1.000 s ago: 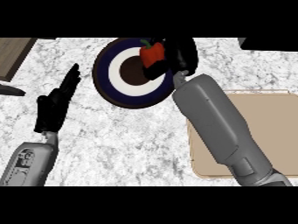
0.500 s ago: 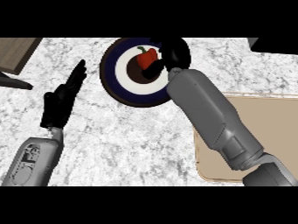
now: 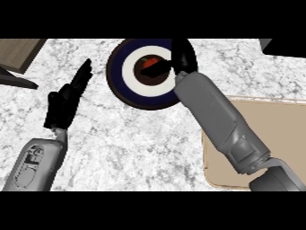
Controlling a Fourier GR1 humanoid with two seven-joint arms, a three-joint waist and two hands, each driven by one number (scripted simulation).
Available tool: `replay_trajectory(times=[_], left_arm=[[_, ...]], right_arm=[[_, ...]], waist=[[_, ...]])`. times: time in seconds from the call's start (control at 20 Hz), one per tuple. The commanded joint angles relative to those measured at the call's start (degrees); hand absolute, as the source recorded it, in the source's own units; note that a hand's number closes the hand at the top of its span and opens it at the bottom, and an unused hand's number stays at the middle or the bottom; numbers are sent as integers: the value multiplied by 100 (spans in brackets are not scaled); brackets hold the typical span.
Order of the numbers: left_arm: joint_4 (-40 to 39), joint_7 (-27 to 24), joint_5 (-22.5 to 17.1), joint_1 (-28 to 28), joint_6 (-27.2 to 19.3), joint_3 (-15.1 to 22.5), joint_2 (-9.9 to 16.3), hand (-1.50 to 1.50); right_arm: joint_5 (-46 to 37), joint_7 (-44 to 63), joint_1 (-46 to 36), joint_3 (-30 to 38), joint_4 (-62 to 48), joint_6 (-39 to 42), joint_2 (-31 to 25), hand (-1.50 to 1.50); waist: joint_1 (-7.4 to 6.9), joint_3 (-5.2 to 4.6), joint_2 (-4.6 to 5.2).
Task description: Pick the bell pepper from the tray and place it in the plate
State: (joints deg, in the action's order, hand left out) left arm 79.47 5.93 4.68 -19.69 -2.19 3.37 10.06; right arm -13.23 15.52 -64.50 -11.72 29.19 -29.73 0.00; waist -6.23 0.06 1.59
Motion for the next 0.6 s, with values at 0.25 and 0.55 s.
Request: replay_trajectory(times=[0.25,0.55], left_arm=[[-228,-360,-1,355,9,-245,165,0],[426,166,-95,544,-39,-338,185,0]], right_arm=[[1283,-907,223,706,403,-1164,0,-150],[1532,-1472,1128,1199,901,-1050,-279,-150]], waist=[[382,-6,-97],[596,-2,-168]])
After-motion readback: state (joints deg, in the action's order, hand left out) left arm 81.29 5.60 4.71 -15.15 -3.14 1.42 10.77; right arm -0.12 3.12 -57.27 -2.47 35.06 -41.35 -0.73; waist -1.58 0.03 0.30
